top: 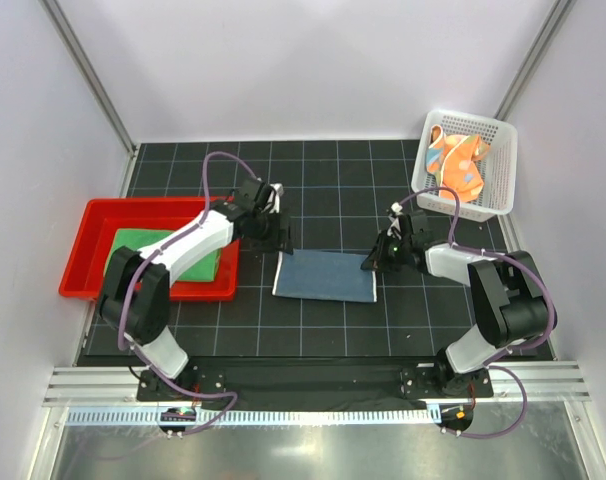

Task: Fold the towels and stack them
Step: Neatly place the folded towel into the bin

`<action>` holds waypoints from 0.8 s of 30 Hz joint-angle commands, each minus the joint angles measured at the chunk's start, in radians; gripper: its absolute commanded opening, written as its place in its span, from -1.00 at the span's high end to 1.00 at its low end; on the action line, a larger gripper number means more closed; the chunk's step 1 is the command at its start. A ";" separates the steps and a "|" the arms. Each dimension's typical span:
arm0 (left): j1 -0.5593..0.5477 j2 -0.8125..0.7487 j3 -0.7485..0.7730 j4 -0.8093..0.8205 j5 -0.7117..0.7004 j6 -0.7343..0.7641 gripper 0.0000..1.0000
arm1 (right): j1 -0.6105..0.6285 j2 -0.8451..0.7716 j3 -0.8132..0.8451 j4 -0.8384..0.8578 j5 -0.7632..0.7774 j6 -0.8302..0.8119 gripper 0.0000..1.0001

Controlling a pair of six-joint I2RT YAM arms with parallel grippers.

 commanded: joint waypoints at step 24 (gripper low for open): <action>-0.012 0.106 -0.246 0.226 0.026 -0.120 -0.05 | -0.020 -0.017 -0.041 0.011 0.007 -0.020 0.77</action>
